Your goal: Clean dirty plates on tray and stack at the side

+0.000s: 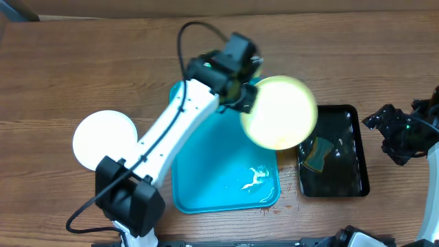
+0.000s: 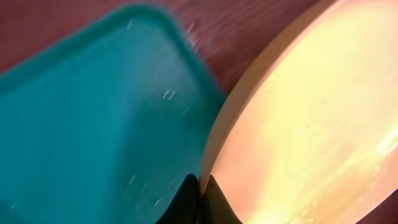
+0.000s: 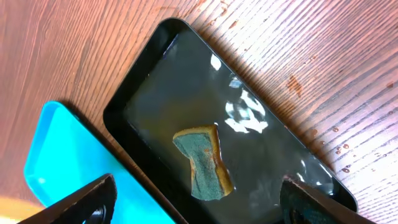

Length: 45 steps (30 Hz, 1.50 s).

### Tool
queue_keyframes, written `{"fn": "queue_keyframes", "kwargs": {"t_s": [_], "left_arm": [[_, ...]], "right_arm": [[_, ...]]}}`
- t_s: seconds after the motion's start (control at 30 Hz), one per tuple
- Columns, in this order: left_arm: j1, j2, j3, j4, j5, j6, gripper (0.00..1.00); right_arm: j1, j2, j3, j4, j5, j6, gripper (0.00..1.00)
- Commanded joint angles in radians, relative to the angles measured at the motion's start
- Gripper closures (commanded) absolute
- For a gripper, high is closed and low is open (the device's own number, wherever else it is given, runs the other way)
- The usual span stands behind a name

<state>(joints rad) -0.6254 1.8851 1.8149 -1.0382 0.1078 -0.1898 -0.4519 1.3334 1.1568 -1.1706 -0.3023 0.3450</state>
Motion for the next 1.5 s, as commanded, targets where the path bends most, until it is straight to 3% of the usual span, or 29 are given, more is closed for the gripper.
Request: {"fn": "queue_keyframes", "kwargs": {"t_s": [0.0, 0.1, 0.3, 0.5, 0.83, 1.47], "left_arm": [[-0.095, -0.002, 0.037, 0.053, -0.151, -0.123, 0.96], [-0.164, 0.013, 0.037, 0.103, -0.338, -0.162, 0.96], [-0.261, 0.056, 0.037, 0.213, -0.560, -0.172, 0.96], [-0.356, 0.104, 0.037, 0.327, -0.821, 0.046, 0.96], [-0.445, 0.122, 0.037, 0.389, -1.133, 0.225, 0.96], [-0.513, 0.121, 0.038, 0.393, -1.215, 0.258, 0.96]], "right_arm": [[-0.004, -0.013, 0.019, -0.001, -0.022, -0.029, 0.15], [-0.004, -0.013, 0.019, -0.006, -0.022, -0.032, 0.14], [-0.004, -0.013, 0.019, -0.014, -0.022, -0.032, 0.15], [-0.004, -0.013, 0.019, -0.018, -0.021, -0.032, 0.15], [-0.004, -0.013, 0.019, -0.018, -0.021, -0.033, 0.14], [-0.004, -0.013, 0.019, -0.021, -0.021, -0.033, 0.14]]}}
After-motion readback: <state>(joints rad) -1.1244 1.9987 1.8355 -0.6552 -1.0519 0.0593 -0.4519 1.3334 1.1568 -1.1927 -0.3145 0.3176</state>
